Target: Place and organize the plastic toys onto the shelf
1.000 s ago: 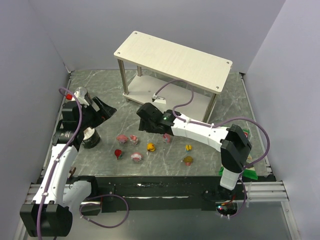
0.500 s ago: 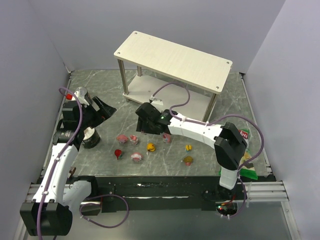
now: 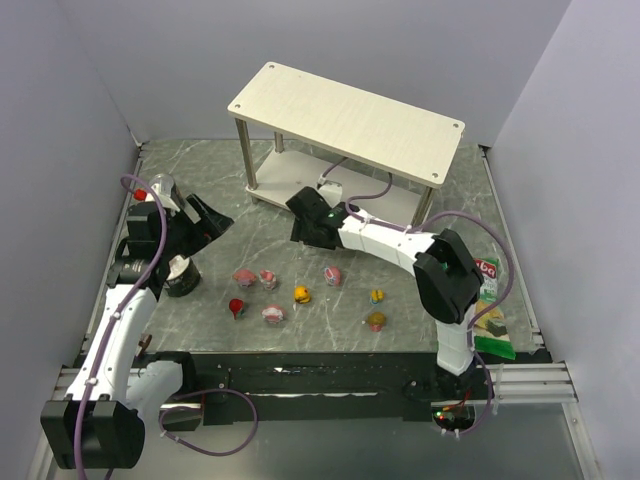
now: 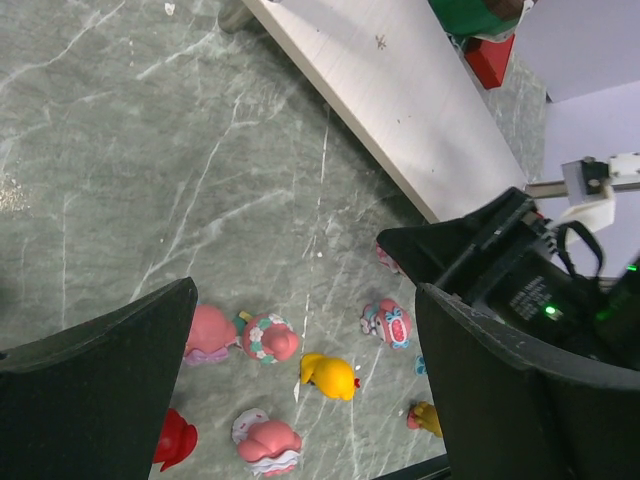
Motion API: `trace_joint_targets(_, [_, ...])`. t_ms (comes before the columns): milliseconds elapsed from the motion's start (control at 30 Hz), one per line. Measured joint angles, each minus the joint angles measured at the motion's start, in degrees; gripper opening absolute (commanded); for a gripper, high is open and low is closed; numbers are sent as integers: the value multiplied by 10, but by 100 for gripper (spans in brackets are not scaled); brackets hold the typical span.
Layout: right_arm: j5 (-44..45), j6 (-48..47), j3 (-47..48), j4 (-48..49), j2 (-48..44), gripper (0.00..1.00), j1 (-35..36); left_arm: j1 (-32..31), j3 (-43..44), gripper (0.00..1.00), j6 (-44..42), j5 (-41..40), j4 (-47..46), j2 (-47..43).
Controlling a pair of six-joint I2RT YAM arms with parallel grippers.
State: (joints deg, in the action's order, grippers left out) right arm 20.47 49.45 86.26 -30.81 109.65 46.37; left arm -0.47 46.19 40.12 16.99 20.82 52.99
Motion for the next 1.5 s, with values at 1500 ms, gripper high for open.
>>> trace_joint_targets(1500, [156,-14,-80,-31,-53,0,-112,0,-2,96,0,0,-14,28])
